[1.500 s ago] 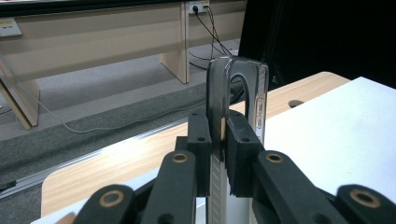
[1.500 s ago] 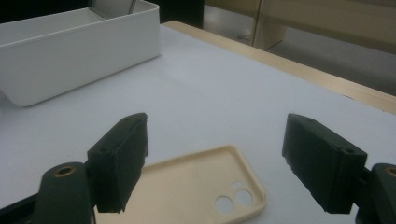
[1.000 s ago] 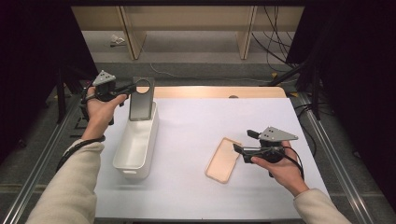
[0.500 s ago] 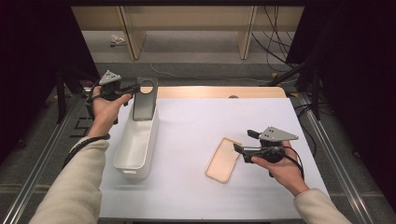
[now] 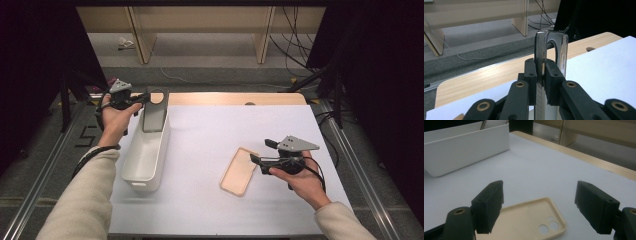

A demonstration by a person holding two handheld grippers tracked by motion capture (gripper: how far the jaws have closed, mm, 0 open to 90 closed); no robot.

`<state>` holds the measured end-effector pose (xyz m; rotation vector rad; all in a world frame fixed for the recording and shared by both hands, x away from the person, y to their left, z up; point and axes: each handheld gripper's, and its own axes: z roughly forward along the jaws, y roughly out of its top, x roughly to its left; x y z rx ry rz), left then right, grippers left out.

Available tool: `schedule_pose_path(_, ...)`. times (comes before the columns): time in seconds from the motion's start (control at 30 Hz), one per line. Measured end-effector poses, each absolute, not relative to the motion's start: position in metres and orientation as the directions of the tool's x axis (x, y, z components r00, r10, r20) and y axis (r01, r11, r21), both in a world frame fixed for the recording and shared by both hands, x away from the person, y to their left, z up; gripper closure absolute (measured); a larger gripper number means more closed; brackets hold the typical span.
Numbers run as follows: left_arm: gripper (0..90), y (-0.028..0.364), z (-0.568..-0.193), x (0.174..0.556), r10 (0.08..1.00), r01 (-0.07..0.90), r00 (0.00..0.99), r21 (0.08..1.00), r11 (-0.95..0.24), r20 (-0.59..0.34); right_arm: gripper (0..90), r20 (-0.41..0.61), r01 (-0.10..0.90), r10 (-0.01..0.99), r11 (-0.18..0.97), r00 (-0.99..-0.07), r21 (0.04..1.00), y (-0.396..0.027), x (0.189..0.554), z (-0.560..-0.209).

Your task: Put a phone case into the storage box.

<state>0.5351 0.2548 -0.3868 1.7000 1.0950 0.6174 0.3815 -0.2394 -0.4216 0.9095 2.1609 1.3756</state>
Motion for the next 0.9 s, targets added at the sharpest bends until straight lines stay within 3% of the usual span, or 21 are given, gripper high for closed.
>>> schedule_pose_path(0.9, 79.8, 0.2602, -0.3968, 0.5404, 0.899, 0.412, 0.427, 0.906, -0.094, -0.1, 24.1, -0.004, 0.3, 0.714, 0.3, -0.7, 0.906, -0.2388, 0.3813, -0.4217)
